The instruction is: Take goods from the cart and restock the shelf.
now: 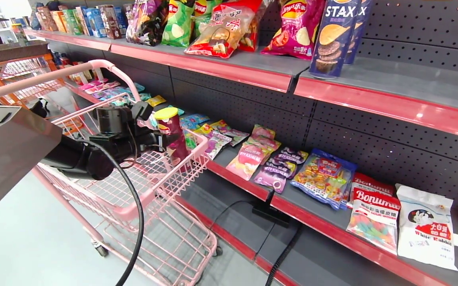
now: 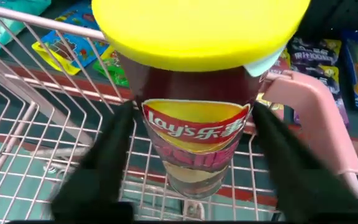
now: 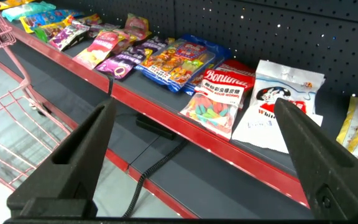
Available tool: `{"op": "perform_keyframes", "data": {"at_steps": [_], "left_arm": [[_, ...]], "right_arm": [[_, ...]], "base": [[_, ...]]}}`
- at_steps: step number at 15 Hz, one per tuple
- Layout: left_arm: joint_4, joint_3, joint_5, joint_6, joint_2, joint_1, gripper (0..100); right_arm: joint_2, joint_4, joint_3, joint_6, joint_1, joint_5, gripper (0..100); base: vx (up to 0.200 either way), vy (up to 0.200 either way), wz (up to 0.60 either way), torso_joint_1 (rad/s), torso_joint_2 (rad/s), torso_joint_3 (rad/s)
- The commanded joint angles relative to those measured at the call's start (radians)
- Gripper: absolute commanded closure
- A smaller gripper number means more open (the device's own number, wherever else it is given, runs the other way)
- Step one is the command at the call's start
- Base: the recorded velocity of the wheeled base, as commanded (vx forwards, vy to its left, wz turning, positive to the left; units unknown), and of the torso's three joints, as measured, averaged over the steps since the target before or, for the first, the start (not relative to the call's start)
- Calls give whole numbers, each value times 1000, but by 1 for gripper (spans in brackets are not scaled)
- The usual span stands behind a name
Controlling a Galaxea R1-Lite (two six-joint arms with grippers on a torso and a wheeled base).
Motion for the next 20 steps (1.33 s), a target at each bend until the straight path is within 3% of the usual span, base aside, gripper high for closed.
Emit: {"op": "perform_keyframes", "data": {"at_steps": [1, 6, 9, 11, 13, 16, 20], "left_arm": [[0, 0, 0, 0, -4, 1, 100], [-22, 62, 6, -7, -64, 18, 100], [39, 181, 6, -21, -285, 22, 100], [85, 231, 8, -61, -423, 34, 100], [147, 293, 8, -89, -593, 64, 100], [248, 376, 8, -89, -829, 90, 100], [526, 537, 14, -86, -1268, 91, 100]], "right_arm": [[0, 0, 0, -1, 0, 0, 0], [0, 0, 0, -1, 0, 0, 0], [0, 0, 0, -1, 0, 0, 0], [0, 0, 0, -1, 0, 0, 0], [0, 0, 0, -1, 0, -1, 0], [0, 0, 0, -1, 0, 0, 0], [0, 0, 0, -1, 0, 0, 0]], "base": [[0, 0, 0, 0, 0, 0], [0, 0, 0, 0, 0, 0], [0, 0, 0, 0, 0, 0], [0, 0, 0, 0, 0, 0], [0, 0, 0, 0, 0, 0], [0, 0, 0, 0, 0, 0], [0, 0, 0, 0, 0, 0]]}}
